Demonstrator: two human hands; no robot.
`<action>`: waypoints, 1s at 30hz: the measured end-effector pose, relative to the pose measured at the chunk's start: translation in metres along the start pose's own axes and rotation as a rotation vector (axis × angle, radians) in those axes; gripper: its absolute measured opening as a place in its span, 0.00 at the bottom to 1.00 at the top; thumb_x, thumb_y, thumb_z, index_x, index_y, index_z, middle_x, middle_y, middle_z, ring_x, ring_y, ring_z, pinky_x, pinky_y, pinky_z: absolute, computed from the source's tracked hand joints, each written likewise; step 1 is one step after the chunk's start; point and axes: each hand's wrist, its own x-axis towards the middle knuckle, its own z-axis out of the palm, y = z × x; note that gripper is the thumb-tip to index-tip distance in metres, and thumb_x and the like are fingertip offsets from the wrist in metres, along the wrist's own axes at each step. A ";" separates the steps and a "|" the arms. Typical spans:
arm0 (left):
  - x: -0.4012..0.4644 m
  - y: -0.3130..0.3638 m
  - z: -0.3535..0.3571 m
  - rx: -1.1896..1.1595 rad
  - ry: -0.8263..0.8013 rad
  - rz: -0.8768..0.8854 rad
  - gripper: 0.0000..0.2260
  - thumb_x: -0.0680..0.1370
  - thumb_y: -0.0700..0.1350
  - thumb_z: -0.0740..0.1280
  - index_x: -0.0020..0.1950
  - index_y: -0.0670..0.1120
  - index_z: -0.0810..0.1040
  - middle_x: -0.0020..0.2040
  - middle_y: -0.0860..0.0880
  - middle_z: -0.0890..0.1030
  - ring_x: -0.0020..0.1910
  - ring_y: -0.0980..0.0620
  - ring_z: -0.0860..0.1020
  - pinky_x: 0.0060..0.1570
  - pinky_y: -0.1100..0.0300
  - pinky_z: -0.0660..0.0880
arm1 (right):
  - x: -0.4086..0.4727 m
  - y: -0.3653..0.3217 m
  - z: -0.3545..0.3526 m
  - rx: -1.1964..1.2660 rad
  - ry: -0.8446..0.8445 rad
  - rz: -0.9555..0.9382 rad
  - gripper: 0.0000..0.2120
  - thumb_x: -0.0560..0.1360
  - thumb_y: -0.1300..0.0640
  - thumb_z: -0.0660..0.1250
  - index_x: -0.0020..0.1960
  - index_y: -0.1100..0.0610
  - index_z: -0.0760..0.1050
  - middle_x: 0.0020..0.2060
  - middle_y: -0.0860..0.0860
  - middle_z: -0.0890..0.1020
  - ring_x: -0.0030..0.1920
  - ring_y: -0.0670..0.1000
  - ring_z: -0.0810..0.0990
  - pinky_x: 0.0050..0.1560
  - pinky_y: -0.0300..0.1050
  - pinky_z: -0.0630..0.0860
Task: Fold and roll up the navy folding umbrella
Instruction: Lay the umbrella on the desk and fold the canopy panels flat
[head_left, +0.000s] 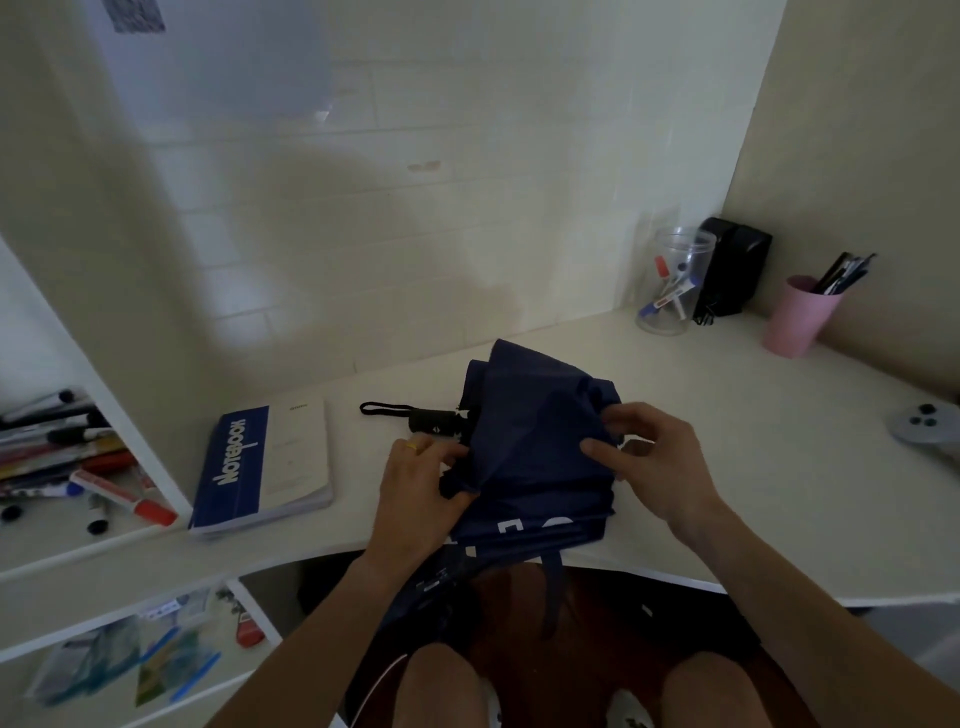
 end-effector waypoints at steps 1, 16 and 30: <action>0.000 0.002 0.000 -0.009 0.000 -0.005 0.22 0.69 0.42 0.79 0.62 0.49 0.80 0.52 0.53 0.78 0.50 0.55 0.74 0.50 0.60 0.73 | -0.001 0.000 0.002 0.044 0.005 -0.006 0.10 0.69 0.64 0.79 0.46 0.56 0.81 0.37 0.48 0.84 0.28 0.48 0.80 0.33 0.39 0.78; 0.018 0.014 -0.028 -0.727 -0.318 -0.372 0.11 0.73 0.43 0.76 0.54 0.44 0.84 0.51 0.44 0.86 0.52 0.48 0.83 0.57 0.49 0.78 | -0.018 0.011 -0.018 0.164 -0.396 0.173 0.28 0.67 0.50 0.79 0.65 0.49 0.77 0.55 0.52 0.86 0.55 0.53 0.83 0.56 0.49 0.78; -0.006 0.019 -0.053 -0.698 -0.591 -0.237 0.08 0.75 0.42 0.75 0.39 0.54 0.88 0.64 0.55 0.82 0.63 0.54 0.80 0.62 0.63 0.75 | -0.036 0.011 -0.023 -0.149 -0.574 0.016 0.08 0.69 0.57 0.79 0.48 0.53 0.87 0.52 0.44 0.86 0.53 0.42 0.83 0.53 0.32 0.76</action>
